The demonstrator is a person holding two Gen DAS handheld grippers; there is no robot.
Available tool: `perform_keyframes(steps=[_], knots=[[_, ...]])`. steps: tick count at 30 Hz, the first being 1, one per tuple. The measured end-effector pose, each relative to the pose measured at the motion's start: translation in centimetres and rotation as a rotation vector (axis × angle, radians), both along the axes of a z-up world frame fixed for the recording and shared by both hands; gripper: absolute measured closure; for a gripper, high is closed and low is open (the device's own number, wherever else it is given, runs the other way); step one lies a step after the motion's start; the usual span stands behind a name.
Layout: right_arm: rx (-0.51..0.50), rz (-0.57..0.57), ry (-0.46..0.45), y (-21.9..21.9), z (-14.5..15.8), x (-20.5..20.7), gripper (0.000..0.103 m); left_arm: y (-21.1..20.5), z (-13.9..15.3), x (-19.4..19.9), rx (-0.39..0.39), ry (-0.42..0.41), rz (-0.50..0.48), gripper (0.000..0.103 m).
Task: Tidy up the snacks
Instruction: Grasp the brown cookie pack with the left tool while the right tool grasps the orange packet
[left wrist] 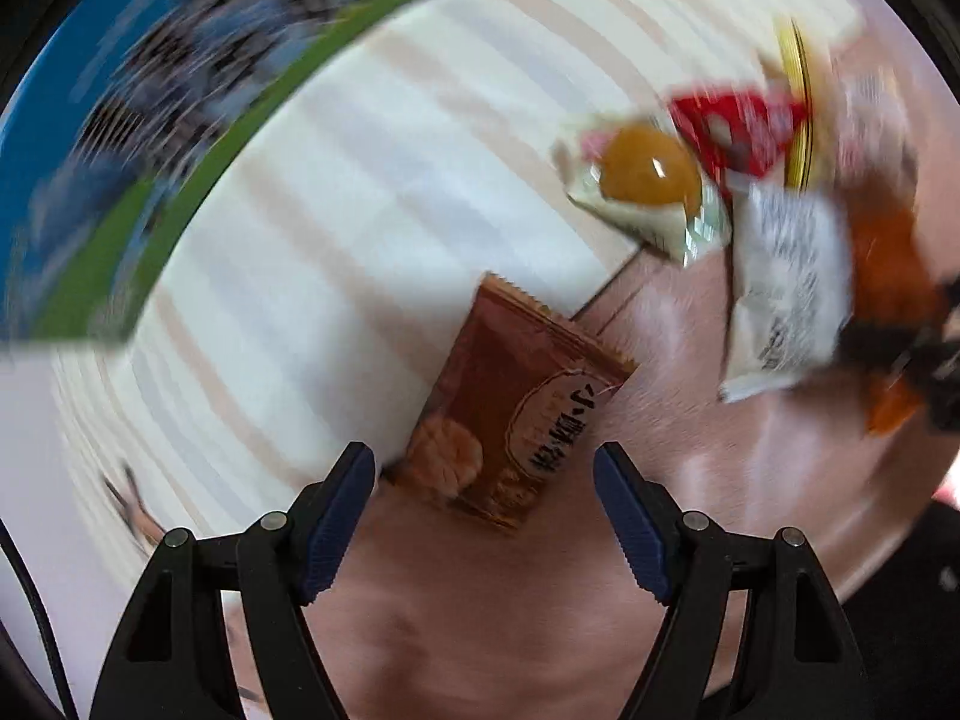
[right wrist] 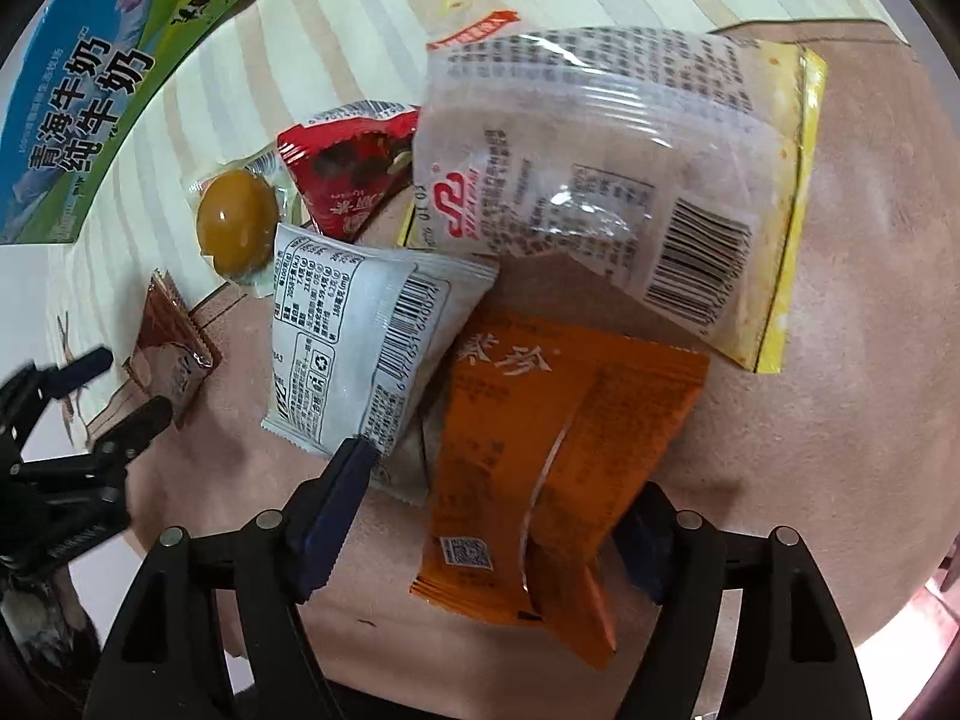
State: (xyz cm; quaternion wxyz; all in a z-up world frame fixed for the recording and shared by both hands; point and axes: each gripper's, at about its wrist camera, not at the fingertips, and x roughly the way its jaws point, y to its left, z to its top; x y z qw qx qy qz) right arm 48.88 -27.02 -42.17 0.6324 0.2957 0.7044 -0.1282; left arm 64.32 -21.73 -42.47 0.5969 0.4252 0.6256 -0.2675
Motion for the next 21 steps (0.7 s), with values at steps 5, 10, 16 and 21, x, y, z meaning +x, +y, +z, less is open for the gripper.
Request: perform_keyframes(steps=[5,10,16,21], knots=[[-0.031,-0.003,-0.001,0.7,-0.3,0.5,0.031,-1.7,-2.9,-0.4,0.062,-0.02,-0.076,0.029],[-0.067,0.084,0.0,2.0,0.0,0.4,0.055,1.9,-1.4,3.0,-0.051,0.069,0.253,0.034],[-0.092,0.181,0.054,2.6,0.4,-0.4,0.055,7.4,-1.7,4.7,-0.165,0.271,0.715,0.036],[-0.07,0.116,0.054,1.9,-0.7,0.3,0.045,9.3,-2.7,4.5,-0.193,0.292,0.758,0.035]])
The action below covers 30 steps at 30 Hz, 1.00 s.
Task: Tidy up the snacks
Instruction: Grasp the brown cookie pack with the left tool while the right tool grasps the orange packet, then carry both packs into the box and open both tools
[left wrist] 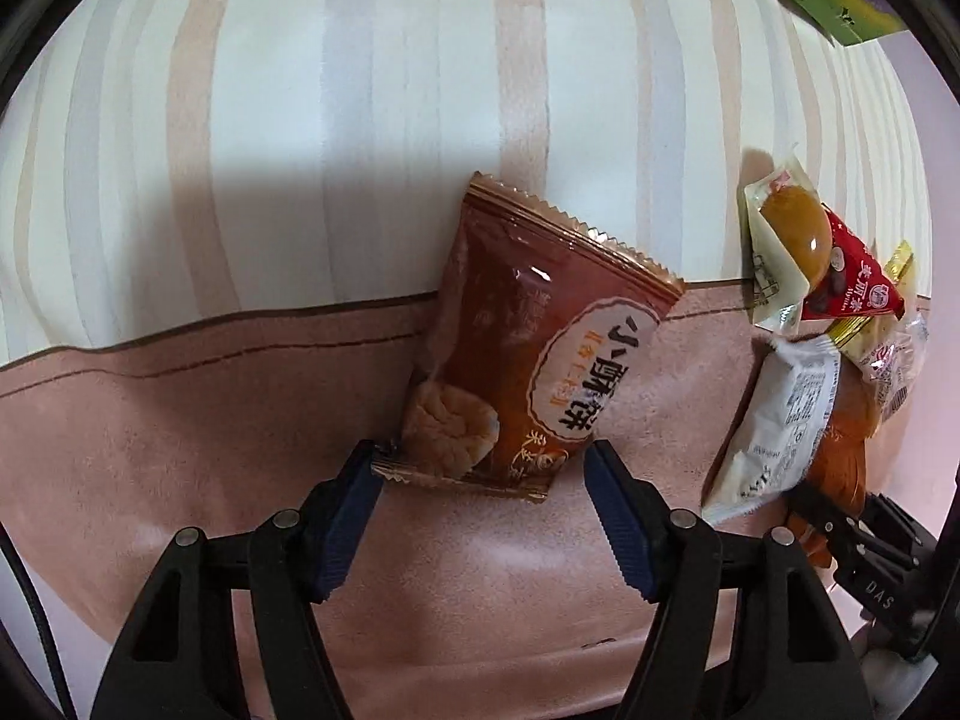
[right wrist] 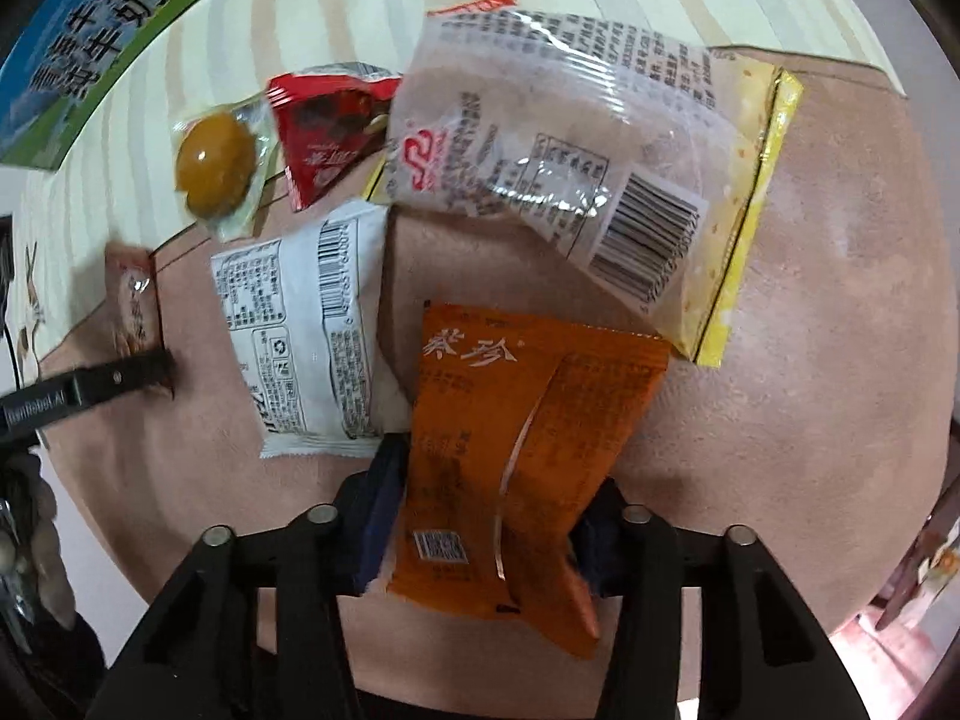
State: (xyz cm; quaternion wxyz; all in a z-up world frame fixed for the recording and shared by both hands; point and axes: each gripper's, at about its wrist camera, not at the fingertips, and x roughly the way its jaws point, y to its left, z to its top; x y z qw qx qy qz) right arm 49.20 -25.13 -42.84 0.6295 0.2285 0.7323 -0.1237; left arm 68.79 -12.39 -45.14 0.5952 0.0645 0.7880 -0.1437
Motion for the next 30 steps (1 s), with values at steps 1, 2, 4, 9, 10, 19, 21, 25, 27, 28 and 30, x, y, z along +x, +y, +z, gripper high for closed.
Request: perform_keyframes(steps=[1,2,4,9,10,19,21,25,27,28,30], knots=[[-0.005,-0.007,0.003,0.0,-0.2,0.3,0.042,1.0,-0.4,-0.7,0.005,-0.003,-0.005,0.035],[-0.014,-0.006,0.007,-0.2,-0.5,0.6,0.041,1.0,-0.2,-0.9,0.011,-0.008,-0.012,0.035],[-0.028,-0.004,0.012,0.1,-0.6,1.1,0.04,-2.9,-0.2,-1.2,0.018,-0.033,-0.039,0.035],[-0.006,-0.048,0.002,0.5,-1.1,2.0,0.038,-5.8,4.1,-1.2,0.03,-0.158,-0.175,0.031],[-0.001,-0.058,0.0,-0.4,-0.5,1.9,0.037,-6.4,4.0,-1.1,0.04,-0.171,-0.197,0.03],[-0.017,-0.082,-0.015,-1.9,-0.6,1.6,0.038,-10.8,2.5,0.7,0.079,-0.166,-0.211,0.03],[-0.032,-0.076,-0.014,-1.6,-0.6,1.6,0.041,-11.0,2.6,0.8,0.078,-0.18,-0.208,0.034],[-0.038,-0.069,-0.016,-1.5,-0.7,1.3,0.044,-10.0,3.6,0.6,0.081,-0.194,-0.208,0.042],[-0.038,-0.069,-0.016,-1.7,-1.1,0.9,0.044,-10.2,3.7,0.7,0.078,-0.194,-0.207,0.043],[-0.04,-0.067,-0.015,-1.8,-1.3,0.8,0.044,-10.1,3.9,0.5,0.078,-0.194,-0.206,0.043],[-0.046,-0.062,-0.013,-1.7,-1.3,0.8,0.044,-8.5,3.0,-0.3,0.079,-0.198,-0.206,0.043]])
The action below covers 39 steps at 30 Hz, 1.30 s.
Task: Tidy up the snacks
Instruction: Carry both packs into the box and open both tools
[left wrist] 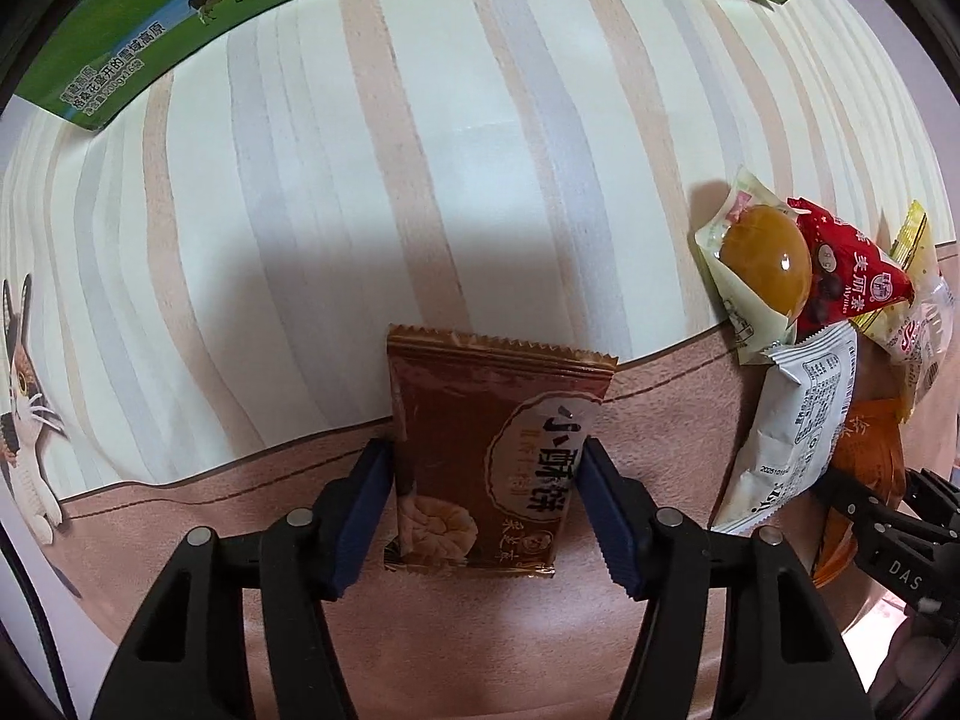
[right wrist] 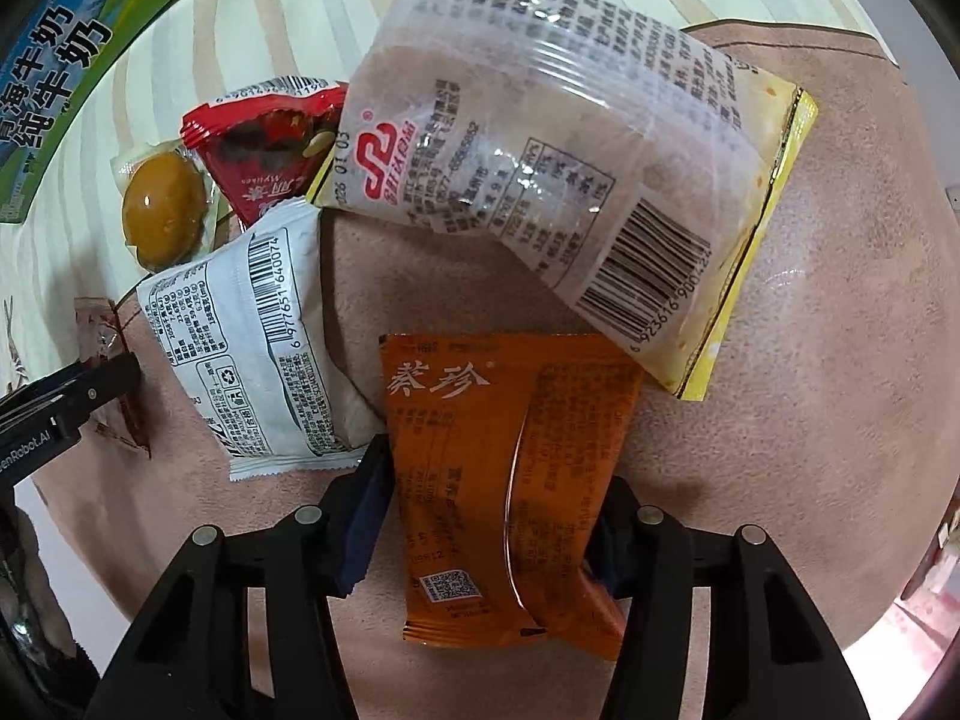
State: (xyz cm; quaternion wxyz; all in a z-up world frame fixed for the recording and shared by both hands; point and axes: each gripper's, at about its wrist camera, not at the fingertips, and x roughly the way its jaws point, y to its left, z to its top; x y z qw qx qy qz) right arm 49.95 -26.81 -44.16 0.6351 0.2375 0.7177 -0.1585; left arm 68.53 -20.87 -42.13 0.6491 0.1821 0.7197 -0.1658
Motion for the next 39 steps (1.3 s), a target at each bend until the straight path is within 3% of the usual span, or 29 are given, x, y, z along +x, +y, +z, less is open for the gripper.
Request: perform_keyframes(steps=[1,7,13,20,25,30,34,39], knots=[[-0.005,0.002,0.0,0.2,0.0,0.0,0.045,1.0,-1.3,-1.1,0.0,-0.004,0.002,0.044],[-0.001,0.012,-0.028,1.4,1.4,-1.1,0.057,3.9,-0.5,-2.9,-0.038,0.001,0.009,0.049],[0.092,-0.028,-0.086,1.3,4.1,-2.7,0.058,5.0,2.4,-4.5,-0.122,0.033,0.035,0.049],[0.161,0.034,-0.203,3.0,10.4,-1.3,0.058,6.1,8.2,-3.2,-0.253,0.039,0.066,0.049],[0.191,0.082,-0.342,3.4,16.4,2.6,0.058,6.3,13.9,0.0,-0.354,-0.017,0.083,0.049],[0.165,0.148,-0.488,2.3,22.1,8.9,0.058,6.6,19.2,4.2,-0.403,-0.111,0.091,0.049],[0.087,0.205,-0.567,1.9,25.0,15.0,0.058,6.0,21.7,9.1,-0.385,-0.194,0.089,0.049],[-0.018,0.261,-0.586,1.4,26.1,21.7,0.058,4.9,21.0,15.0,-0.272,-0.274,0.094,0.048]])
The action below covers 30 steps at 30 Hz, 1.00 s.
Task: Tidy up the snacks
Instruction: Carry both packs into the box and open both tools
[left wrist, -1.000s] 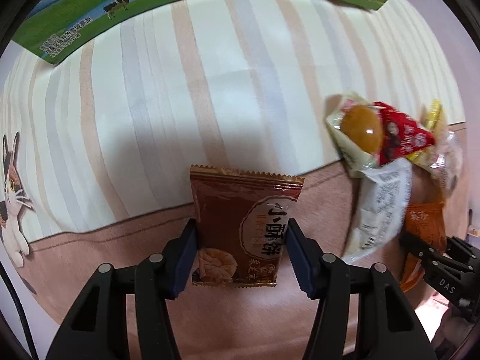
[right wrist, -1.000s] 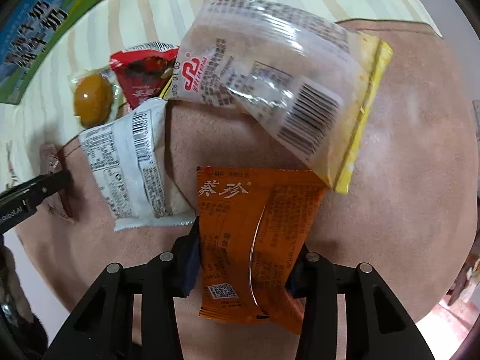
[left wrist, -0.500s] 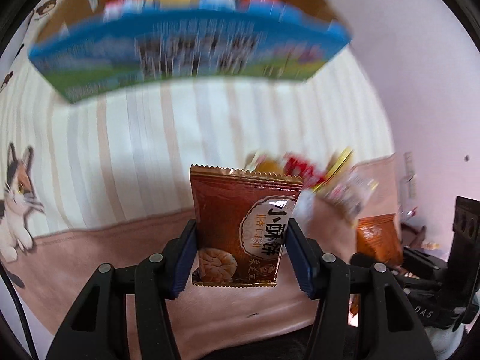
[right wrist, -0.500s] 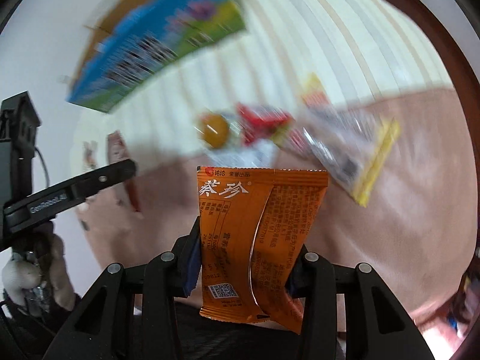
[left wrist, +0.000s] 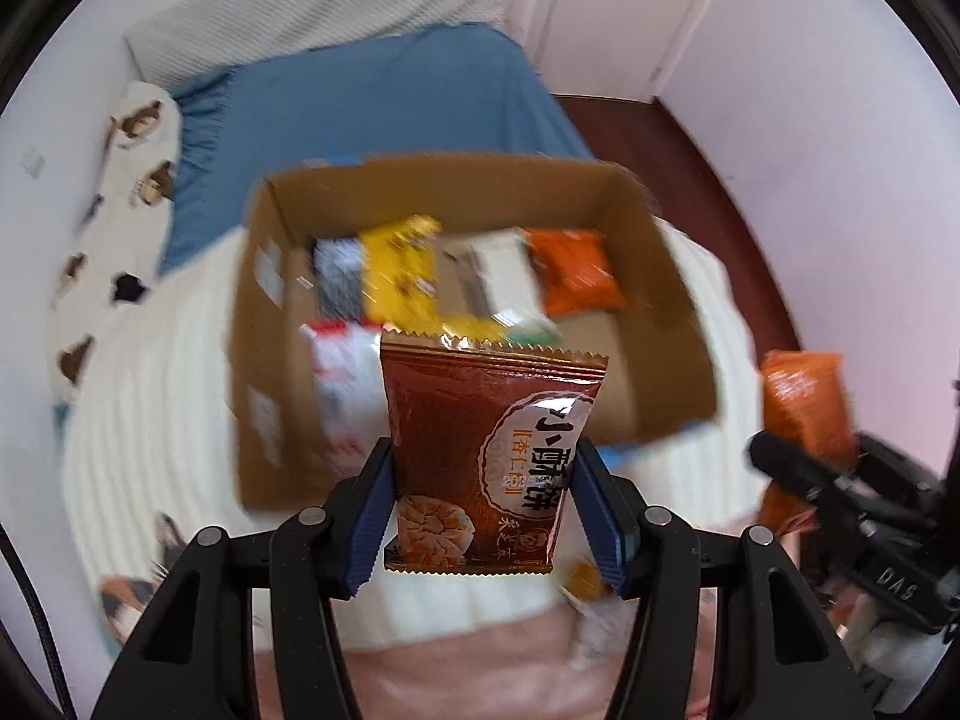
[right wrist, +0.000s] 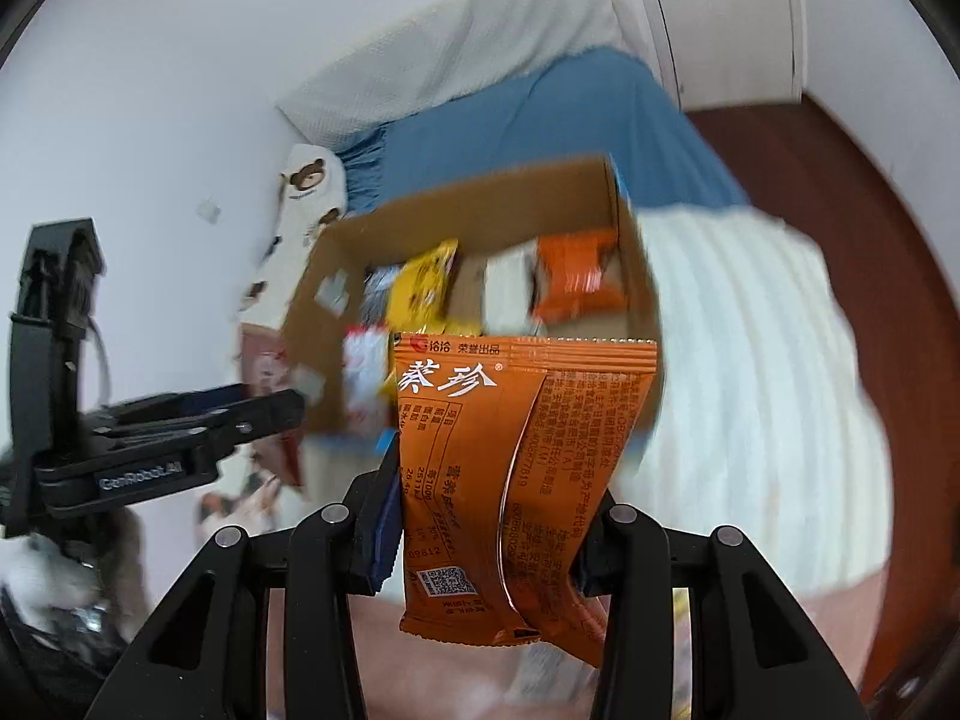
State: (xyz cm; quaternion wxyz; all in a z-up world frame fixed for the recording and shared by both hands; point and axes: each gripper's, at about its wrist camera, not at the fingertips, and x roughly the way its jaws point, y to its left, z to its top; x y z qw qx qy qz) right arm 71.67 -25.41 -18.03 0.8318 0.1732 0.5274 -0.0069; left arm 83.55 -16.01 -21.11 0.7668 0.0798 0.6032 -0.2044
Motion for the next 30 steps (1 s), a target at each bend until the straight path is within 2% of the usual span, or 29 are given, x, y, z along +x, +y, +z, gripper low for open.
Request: perform_keyframes(steps=[4,9,10,11,13,14,15,17,23,26,30], knots=[[-0.066,0.013,0.042,-0.4,-2.2,5.0,0.058,0.8,-2.1,4.0,0.123,0.003,0.019,0.048],[-0.093,-0.006,0.1,-1.4,-5.6,8.6,0.057,2.2,-6.3,7.5,0.243,0.051,0.06,0.048],[-0.084,-0.016,0.126,-1.7,-6.6,9.0,0.055,2.5,-7.2,7.8,0.26,0.067,0.07,0.048],[-0.068,-0.026,0.155,-2.0,-7.4,9.5,0.037,2.7,-7.6,8.1,0.267,0.081,0.079,0.048],[-0.06,-0.038,0.179,-2.2,-8.5,9.8,0.008,3.5,-9.3,8.6,0.255,0.12,0.116,0.045],[-0.055,-0.039,0.184,-2.4,-8.8,9.9,0.008,3.7,-9.8,8.7,0.242,0.133,0.127,0.038],[-0.05,-0.036,0.194,-2.4,-9.1,10.0,0.008,3.9,-10.2,8.8,0.23,0.143,0.136,0.027],[-0.045,-0.037,0.211,-2.5,-9.5,9.9,0.008,4.2,-10.5,8.7,0.19,0.163,0.141,0.016],[-0.072,-0.02,0.24,-2.0,-10.4,9.6,0.005,4.4,-10.0,8.1,0.156,0.125,0.169,0.015],[-0.081,-0.022,0.234,-1.9,-10.3,9.2,0.005,4.3,-9.5,7.4,0.109,0.105,0.175,0.007],[-0.102,-0.022,0.222,-1.6,-9.8,8.4,0.004,3.5,-8.8,5.8,0.098,0.064,0.156,0.004]])
